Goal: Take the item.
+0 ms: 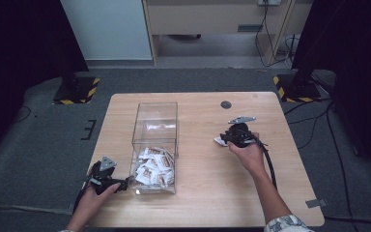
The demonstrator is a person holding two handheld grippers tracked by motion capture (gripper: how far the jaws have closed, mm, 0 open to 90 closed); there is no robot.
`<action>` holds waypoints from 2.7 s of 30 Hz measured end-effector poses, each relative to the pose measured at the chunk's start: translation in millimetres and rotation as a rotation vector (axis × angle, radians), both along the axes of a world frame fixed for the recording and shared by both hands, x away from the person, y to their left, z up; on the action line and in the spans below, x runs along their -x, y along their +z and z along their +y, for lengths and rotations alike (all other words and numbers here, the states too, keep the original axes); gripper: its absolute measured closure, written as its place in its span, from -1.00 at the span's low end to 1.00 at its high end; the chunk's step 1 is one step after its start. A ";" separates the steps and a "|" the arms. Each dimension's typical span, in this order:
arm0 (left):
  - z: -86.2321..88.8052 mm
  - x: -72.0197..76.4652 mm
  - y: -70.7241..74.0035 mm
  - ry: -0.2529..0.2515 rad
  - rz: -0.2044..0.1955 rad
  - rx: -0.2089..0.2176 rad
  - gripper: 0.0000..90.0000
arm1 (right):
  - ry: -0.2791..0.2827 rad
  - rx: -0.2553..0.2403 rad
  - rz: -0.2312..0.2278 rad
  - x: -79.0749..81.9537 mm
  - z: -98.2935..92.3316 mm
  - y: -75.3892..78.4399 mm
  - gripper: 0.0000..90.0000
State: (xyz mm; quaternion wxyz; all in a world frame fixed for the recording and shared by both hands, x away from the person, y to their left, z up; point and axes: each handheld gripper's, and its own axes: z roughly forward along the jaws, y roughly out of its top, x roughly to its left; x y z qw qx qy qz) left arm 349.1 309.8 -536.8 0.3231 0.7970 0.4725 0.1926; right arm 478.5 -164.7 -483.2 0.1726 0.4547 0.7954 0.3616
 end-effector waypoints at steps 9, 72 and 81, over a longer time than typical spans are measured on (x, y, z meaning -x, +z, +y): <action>0.0 0.0 0.0 0.000 0.000 0.000 -1.00 | -0.041 -0.021 -0.008 -1.4 -3.7 3.7 -0.17; 0.0 0.1 0.0 0.001 0.000 0.000 -1.00 | -0.010 -0.038 -0.073 105.6 -33.6 -1.2 -0.83; 0.0 0.1 0.0 0.000 0.000 0.000 -1.00 | -0.017 -0.046 -0.031 111.0 -30.4 -20.5 -0.83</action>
